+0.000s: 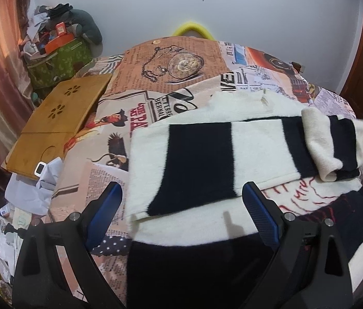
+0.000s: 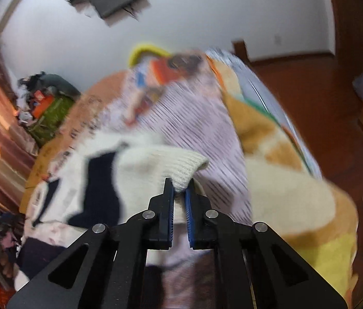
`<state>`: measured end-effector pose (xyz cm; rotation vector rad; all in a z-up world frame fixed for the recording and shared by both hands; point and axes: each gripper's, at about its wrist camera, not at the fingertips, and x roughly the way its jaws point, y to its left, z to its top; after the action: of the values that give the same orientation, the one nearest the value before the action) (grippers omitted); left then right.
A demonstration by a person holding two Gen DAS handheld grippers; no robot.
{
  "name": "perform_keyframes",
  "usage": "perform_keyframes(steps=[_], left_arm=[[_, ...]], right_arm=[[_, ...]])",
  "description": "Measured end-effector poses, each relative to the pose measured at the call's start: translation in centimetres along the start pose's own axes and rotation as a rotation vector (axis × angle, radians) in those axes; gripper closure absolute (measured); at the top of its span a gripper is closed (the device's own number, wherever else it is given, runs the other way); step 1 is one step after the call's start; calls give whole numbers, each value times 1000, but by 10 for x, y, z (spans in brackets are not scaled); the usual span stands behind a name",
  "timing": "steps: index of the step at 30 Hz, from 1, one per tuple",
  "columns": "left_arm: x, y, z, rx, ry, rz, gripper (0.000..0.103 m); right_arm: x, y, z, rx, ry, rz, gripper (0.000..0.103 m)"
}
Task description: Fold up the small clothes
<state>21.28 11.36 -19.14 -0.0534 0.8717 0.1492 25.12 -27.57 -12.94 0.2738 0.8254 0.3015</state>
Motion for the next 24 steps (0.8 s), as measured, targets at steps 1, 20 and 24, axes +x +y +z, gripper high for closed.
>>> perform_keyframes(steps=[1,20,24], left_arm=[[1,3,-1,-4,0,3,8],[-8,55,-25,-119,14,-5,8],[-9,61,-26,-149,16,-13,8]], right_arm=[[-7,13,7,-18,-25,18,96],[70,255,13,-345,98,449,94],[66,259,11,-356,120,479,90]])
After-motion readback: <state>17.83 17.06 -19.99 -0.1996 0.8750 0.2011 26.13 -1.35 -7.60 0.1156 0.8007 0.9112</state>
